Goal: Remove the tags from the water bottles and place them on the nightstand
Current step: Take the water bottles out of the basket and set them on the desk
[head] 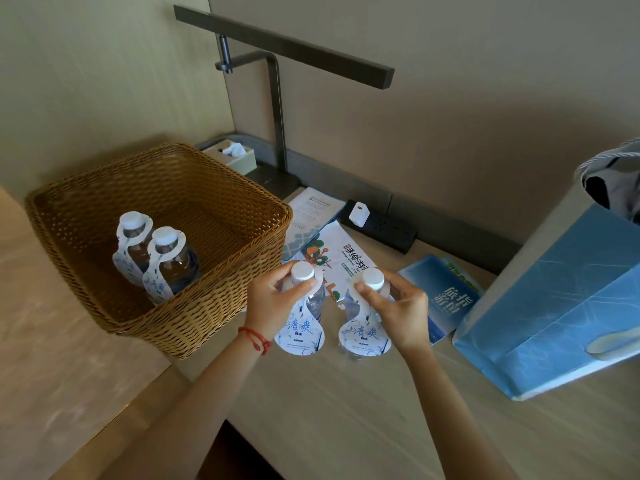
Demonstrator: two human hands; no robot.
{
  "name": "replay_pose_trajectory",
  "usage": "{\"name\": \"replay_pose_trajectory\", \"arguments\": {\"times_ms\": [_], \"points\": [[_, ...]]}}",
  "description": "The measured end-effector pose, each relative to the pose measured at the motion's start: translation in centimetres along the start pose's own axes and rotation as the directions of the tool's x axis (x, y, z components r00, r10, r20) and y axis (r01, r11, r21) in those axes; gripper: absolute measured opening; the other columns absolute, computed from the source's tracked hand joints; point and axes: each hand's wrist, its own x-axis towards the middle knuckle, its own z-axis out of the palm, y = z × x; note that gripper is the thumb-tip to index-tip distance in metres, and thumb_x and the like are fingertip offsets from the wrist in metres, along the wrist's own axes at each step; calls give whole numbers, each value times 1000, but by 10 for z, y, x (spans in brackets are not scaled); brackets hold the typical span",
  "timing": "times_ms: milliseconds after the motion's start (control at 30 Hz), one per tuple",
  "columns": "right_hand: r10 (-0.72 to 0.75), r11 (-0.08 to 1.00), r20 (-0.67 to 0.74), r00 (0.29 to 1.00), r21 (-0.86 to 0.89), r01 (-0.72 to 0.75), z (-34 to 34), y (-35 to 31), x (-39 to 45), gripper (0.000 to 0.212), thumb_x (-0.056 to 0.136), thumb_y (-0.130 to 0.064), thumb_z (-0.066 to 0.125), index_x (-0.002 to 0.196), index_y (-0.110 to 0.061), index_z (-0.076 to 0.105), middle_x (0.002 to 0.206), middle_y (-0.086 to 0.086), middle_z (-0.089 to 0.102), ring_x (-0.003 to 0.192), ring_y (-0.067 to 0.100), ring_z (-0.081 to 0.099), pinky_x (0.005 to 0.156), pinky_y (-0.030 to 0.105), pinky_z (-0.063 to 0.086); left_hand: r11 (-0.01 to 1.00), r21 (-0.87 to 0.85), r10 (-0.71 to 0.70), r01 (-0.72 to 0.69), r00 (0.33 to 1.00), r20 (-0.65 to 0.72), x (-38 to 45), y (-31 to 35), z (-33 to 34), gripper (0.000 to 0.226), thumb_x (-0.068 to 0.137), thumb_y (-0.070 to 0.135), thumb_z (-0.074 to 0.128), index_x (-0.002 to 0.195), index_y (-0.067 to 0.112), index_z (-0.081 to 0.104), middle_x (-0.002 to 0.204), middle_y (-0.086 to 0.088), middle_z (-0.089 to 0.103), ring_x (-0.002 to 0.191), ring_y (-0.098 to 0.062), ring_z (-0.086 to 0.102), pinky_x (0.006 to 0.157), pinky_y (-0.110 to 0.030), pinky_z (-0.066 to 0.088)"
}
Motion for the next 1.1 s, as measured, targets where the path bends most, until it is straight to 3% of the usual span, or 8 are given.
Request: {"name": "replay_pose_trajectory", "arguments": {"times_ms": [267,367,433,567,633,833,933,1100], "points": [[-11,991,21,1000,-132,14,-1,3,-4,32,74,-31,74,103,-22,67,104,-11,64,89,0,58,69,-4,38,1000,24,10,-11,1000,3,-3,0,0,12,71,15,76,80,20,69,70,12,66,70,1,58,65,-24,48],[17,992,15,1000,-123,-15,-5,-3,-5,40,74,-34,73,111,-22,64,110,-10,62,95,-2,56,67,-5,39,999,51,6,-6,1000,6,-5,2,-4,25,73,15,74,97,15,69,90,2,70,89,-9,62,76,-26,51],[18,993,-10,1000,-114,-19,-8,-14,-7,43,75,-37,72,115,-21,63,108,-13,60,88,-13,55,65,-5,38,998,60,4,-5,1000,12,-8,6,-9,39,75,14,72,113,15,62,111,5,64,105,-8,57,83,-15,46],[-112,987,-72,991,-121,102,-9,-45,-14,35,81,-32,67,112,-18,65,97,-29,55,83,-32,47,65,-8,35,993,83,83,-86,996,37,-15,24,-26,44,79,16,68,121,15,56,119,9,55,113,-6,51,86,-7,37],[-178,976,-59,982,-136,169,-3,-65,-17,33,82,-34,65,112,-22,65,97,-36,53,88,-26,52,69,-4,39,985,114,130,-133,991,30,-18,35,-41,41,80,16,67,119,12,57,120,6,55,112,-7,51,84,-2,36],[-202,971,19,979,-129,203,50,-114,-37,41,80,-49,60,112,-24,65,111,-16,62,106,2,57,89,24,47,914,294,303,-279,952,-37,-25,55,-120,29,82,18,65,110,13,62,109,5,60,98,3,51,81,5,32],[-229,959,41,972,-159,233,89,-130,-47,36,81,-43,62,111,-23,66,102,-18,61,94,0,57,80,12,45,858,413,339,-305,941,-9,-25,56,-171,29,82,22,64,110,13,62,113,-1,62,105,-8,52,88,-13,38],[-278,916,82,957,-278,290,153,-148,-62,36,83,-38,64,113,-17,65,116,2,67,104,17,62,87,29,49,715,613,391,-337,919,50,-22,45,-253,35,80,19,67,111,6,61,114,-13,63,109,-26,55,89,-29,38]]}}
